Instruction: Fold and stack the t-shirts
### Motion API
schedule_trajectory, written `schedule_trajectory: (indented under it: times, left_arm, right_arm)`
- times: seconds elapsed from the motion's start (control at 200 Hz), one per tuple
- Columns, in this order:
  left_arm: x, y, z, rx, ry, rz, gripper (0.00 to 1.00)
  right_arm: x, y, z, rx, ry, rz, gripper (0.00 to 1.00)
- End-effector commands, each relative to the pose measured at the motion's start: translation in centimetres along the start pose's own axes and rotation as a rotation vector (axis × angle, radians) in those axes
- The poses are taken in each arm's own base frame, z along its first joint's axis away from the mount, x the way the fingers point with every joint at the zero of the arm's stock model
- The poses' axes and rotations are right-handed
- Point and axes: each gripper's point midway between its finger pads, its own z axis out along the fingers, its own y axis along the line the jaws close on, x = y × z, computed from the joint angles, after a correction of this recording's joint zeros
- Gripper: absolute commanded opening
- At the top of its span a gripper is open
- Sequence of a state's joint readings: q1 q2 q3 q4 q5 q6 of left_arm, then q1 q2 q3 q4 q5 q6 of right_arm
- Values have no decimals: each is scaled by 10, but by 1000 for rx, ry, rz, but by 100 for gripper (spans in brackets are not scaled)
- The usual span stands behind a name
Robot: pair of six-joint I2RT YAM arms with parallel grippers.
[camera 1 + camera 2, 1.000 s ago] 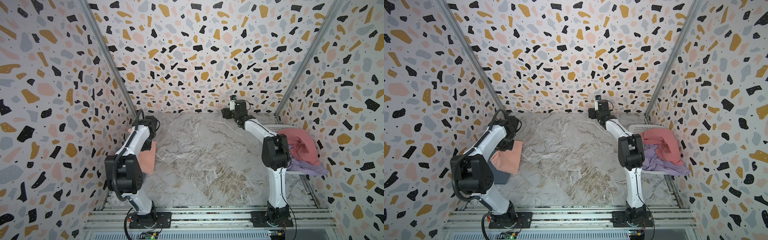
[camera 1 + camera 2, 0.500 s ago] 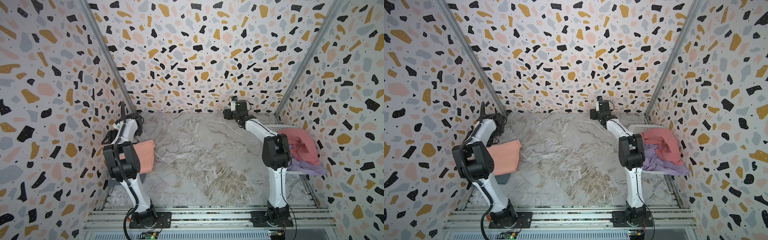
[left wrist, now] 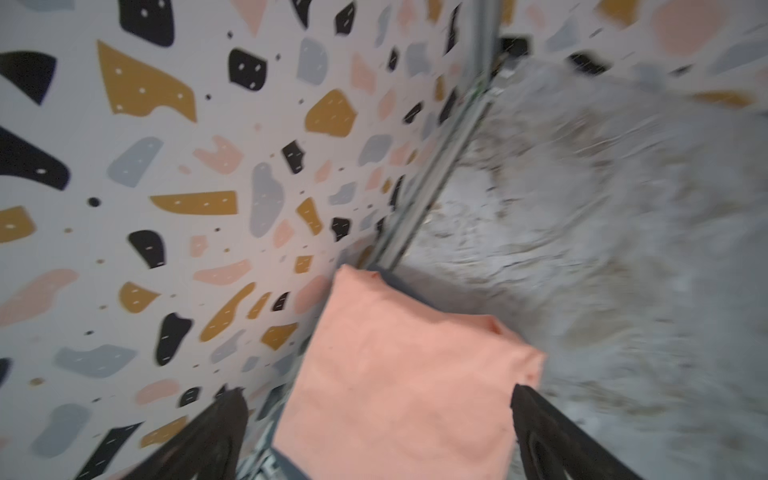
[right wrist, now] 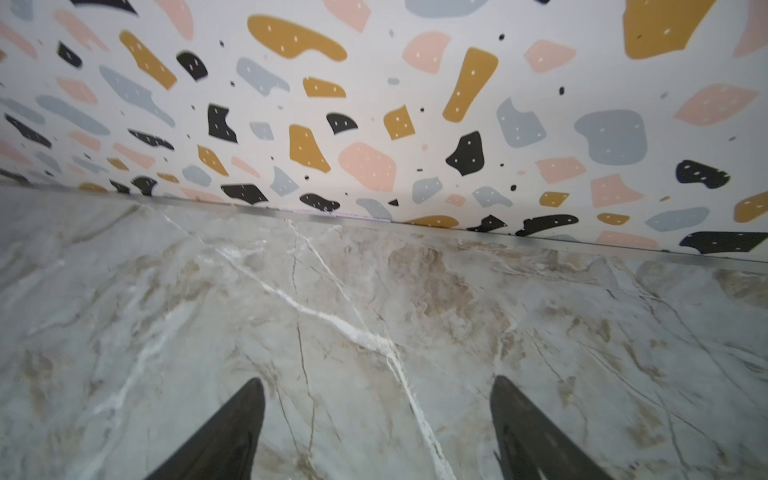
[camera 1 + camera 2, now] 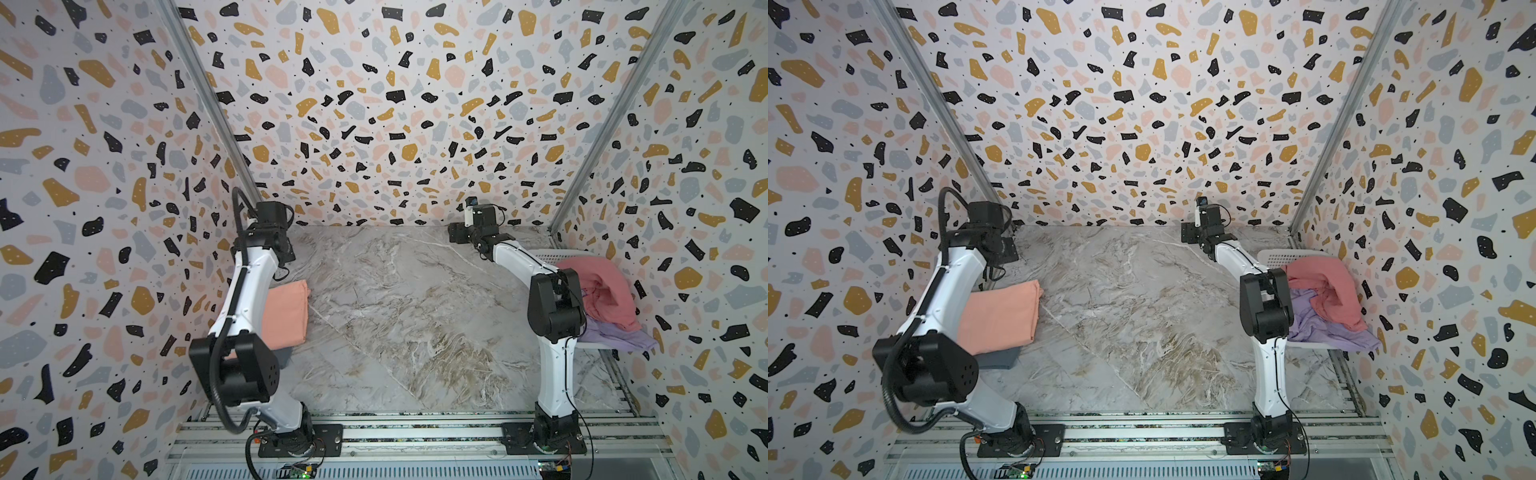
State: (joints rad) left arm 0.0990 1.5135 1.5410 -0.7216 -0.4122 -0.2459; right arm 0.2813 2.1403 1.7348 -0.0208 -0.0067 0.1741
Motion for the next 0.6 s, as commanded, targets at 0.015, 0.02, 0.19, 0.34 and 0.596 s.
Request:
schedule_trajectory:
  times: [0.015, 0.02, 0.19, 0.34, 0.596]
  left_arm:
    - [-58, -59, -48, 451, -308, -129, 100]
    - [-59, -60, -49, 459, -313, -134, 100]
    - [-74, -67, -78, 585, -449, -199, 100]
    - [-58, -72, -71, 602, -422, -184, 100]
    - [2, -67, -62, 481, -379, -71, 100]
  right_arm:
    - [-43, -6, -47, 40, -111, 10, 95]
    - [-43, -6, -48, 41, -112, 9, 95]
    - [-30, -19, -85, 106, -120, 14, 99]
    - [-7, -39, -127, 202, -108, 15, 99]
    - [56, -62, -213, 276, -69, 81, 99]
